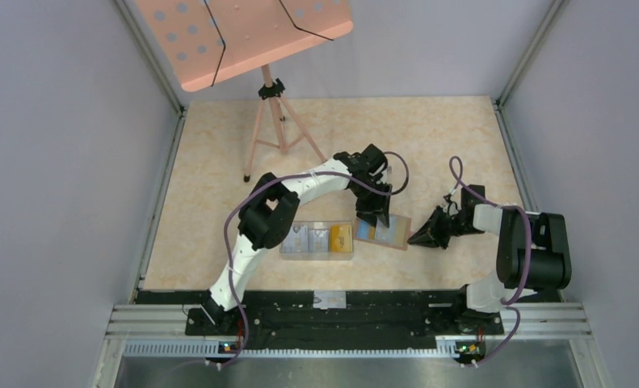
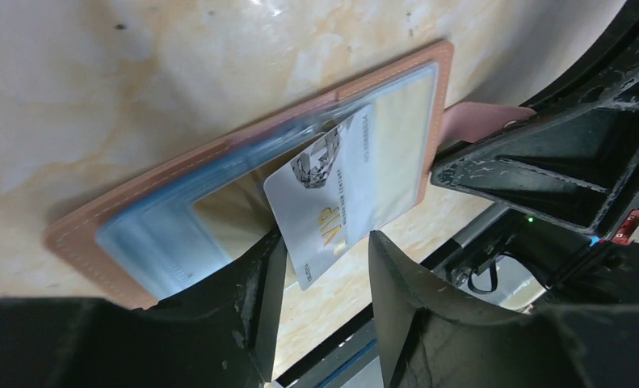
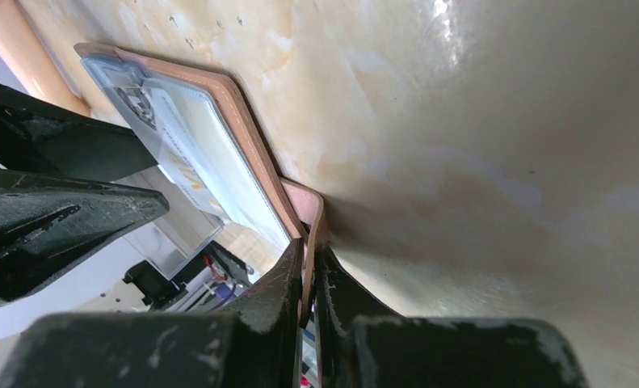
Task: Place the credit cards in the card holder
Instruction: Insert the credit card into the card holder.
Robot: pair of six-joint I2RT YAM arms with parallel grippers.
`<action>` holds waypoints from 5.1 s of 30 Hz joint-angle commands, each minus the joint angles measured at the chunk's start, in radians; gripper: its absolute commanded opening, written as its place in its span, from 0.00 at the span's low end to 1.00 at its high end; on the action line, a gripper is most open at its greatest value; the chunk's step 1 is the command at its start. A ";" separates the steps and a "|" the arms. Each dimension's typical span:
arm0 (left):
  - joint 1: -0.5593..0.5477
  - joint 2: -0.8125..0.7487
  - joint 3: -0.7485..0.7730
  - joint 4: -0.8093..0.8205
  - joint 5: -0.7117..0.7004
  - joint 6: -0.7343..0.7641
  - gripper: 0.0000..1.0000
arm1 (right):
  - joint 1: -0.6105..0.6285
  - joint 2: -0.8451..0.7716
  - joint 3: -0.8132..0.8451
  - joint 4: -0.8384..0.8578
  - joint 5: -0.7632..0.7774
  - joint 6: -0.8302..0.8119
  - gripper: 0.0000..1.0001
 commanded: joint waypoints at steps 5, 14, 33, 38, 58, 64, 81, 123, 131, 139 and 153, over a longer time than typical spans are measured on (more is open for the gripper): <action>-0.047 0.078 0.103 0.055 0.113 -0.041 0.46 | -0.001 0.028 -0.004 0.012 0.019 -0.036 0.00; -0.059 0.072 0.177 -0.038 0.050 0.024 0.52 | -0.002 0.022 0.003 0.000 0.023 -0.043 0.00; -0.030 -0.609 -0.388 0.045 -0.298 -0.007 0.72 | 0.071 -0.124 0.110 -0.174 0.083 -0.093 0.03; -0.026 -0.765 -0.660 0.186 -0.153 -0.139 0.71 | 0.164 -0.128 0.133 -0.183 0.103 -0.072 0.06; -0.024 -0.427 -0.349 0.265 -0.031 -0.126 0.60 | 0.176 -0.098 0.216 -0.159 0.134 -0.069 0.03; -0.017 -0.251 -0.167 0.114 -0.165 -0.079 0.55 | 0.176 -0.022 0.228 -0.142 0.156 -0.081 0.00; 0.007 -0.137 -0.123 0.060 -0.154 -0.058 0.56 | 0.172 -0.113 0.294 -0.310 0.409 -0.116 0.06; 0.000 -0.044 -0.064 0.189 0.035 -0.102 0.45 | 0.194 0.111 0.279 -0.123 0.262 -0.096 0.01; -0.001 -0.092 -0.109 0.350 0.149 -0.158 0.43 | 0.194 0.113 0.262 -0.119 0.270 -0.101 0.01; -0.004 -0.038 -0.057 0.251 0.131 -0.154 0.29 | 0.194 0.111 0.271 -0.116 0.240 -0.096 0.02; -0.003 -0.009 0.071 0.121 0.117 -0.155 0.10 | 0.177 0.007 0.344 -0.157 0.176 -0.068 0.09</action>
